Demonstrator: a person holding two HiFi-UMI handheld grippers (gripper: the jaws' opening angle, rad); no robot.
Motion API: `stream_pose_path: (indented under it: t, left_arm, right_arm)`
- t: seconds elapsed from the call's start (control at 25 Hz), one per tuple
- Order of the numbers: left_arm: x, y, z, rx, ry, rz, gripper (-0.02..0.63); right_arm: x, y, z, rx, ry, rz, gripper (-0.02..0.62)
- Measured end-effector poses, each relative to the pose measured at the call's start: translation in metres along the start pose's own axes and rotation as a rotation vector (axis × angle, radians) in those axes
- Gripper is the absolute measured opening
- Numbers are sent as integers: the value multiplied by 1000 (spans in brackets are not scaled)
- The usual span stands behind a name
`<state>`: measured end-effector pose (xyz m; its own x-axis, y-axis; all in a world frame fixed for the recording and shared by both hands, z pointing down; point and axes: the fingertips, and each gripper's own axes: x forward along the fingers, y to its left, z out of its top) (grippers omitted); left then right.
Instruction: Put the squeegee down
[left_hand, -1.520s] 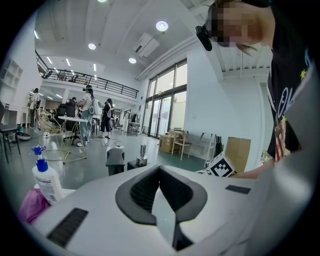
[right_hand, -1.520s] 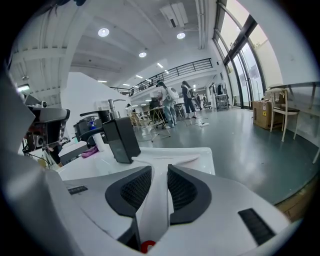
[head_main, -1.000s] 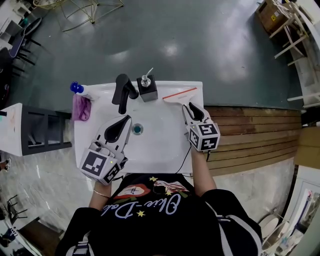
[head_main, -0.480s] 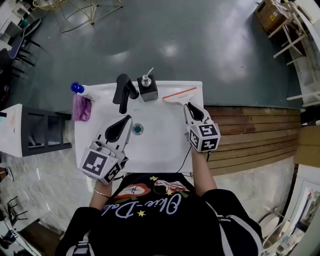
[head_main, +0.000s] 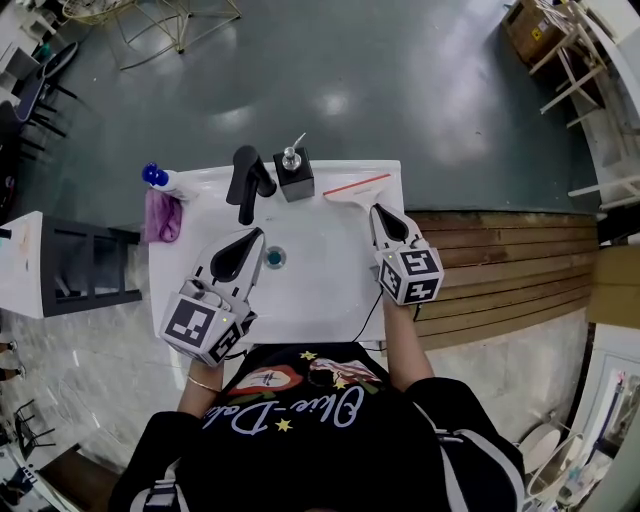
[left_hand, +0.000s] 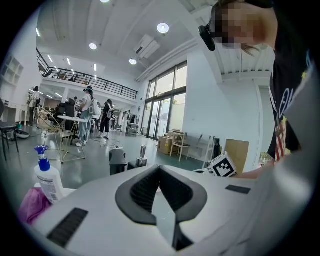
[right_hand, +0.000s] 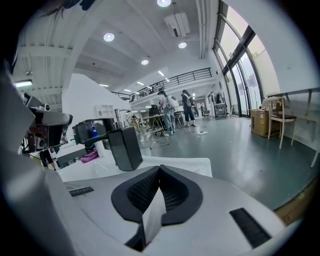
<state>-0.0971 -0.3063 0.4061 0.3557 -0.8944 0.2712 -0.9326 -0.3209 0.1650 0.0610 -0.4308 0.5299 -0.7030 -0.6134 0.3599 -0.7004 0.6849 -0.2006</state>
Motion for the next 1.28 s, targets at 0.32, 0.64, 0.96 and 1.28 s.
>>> stream_pose_path:
  t: [0.32, 0.64, 0.96, 1.28]
  left_arm:
    - [2, -4, 3, 10, -9, -30, -6]
    - [7, -7, 5, 8, -25, -69, -6]
    - [11, -12, 5, 4, -38, -106, -6]
    - [12, -10, 6, 3, -51, -127, -6]
  right_arm:
    - [-14, 9, 17, 12, -56, 23, 15]
    - [-29, 26, 34, 14, -97, 55, 14]
    - [-45, 37, 47, 1, -112, 64, 14]
    - [-60, 48, 67, -12, -152, 70, 14]
